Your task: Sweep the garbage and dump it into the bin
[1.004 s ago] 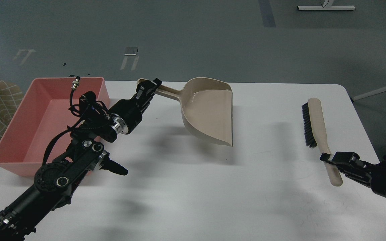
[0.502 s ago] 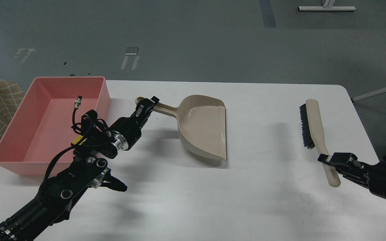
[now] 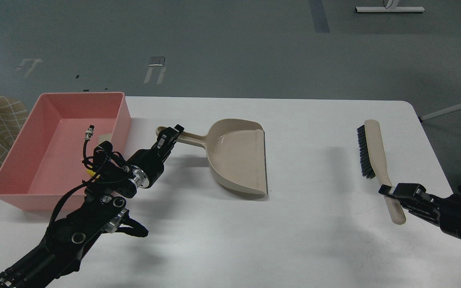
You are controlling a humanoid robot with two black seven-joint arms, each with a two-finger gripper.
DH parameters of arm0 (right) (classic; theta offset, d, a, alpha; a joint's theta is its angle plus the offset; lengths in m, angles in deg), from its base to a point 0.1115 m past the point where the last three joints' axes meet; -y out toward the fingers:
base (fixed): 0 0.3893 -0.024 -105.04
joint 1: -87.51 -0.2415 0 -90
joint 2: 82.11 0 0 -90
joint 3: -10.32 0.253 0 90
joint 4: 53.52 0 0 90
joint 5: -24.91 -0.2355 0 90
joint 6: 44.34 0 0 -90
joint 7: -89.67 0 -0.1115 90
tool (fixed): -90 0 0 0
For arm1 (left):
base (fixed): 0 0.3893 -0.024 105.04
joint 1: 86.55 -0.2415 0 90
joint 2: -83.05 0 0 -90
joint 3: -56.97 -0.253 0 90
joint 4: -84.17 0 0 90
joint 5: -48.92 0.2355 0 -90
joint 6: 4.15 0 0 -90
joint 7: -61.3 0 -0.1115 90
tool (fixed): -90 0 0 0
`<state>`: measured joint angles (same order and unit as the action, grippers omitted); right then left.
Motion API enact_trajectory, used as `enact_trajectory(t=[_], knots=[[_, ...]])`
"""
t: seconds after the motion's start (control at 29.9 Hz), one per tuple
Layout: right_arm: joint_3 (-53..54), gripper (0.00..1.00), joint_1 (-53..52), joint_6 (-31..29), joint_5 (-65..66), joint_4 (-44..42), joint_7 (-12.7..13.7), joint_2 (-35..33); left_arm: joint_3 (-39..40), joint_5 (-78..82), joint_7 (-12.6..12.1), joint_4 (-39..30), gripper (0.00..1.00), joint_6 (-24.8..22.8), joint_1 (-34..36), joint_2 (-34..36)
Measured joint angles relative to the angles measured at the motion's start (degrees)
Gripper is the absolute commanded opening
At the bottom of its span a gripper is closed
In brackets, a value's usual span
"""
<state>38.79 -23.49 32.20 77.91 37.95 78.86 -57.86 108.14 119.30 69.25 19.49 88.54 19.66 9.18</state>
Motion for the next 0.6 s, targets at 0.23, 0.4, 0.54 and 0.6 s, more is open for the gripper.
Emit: enact_trajectory(t=[0.23, 0.4, 0.54, 0.6], knots=[[0.0, 0.00, -0.2, 0.0, 0.0, -0.3, 0.0, -0.1, 0.0, 0.0, 0.3, -0.5, 0.98, -5.6, -1.1, 0.6], [-0.1, 0.00, -1.1, -0.4, 0.2, -1.2, 0.2, 1.5, 0.0, 0.3, 0.3, -1.4, 0.98, -10.3, -3.7, 1.3], [-0.2, 0.00, -2.0, -1.0, 0.3, -3.8, 0.6, 4.5, 0.1, 0.4, 0.9, -2.8, 0.98, -13.5, -6.1, 2.8], [-0.3, 0.00, -2.3, -1.7, 0.3, -5.1, 0.7, 5.8, 0.1, 0.4, 1.5, -3.9, 0.98, -14.9, -6.9, 4.0]])
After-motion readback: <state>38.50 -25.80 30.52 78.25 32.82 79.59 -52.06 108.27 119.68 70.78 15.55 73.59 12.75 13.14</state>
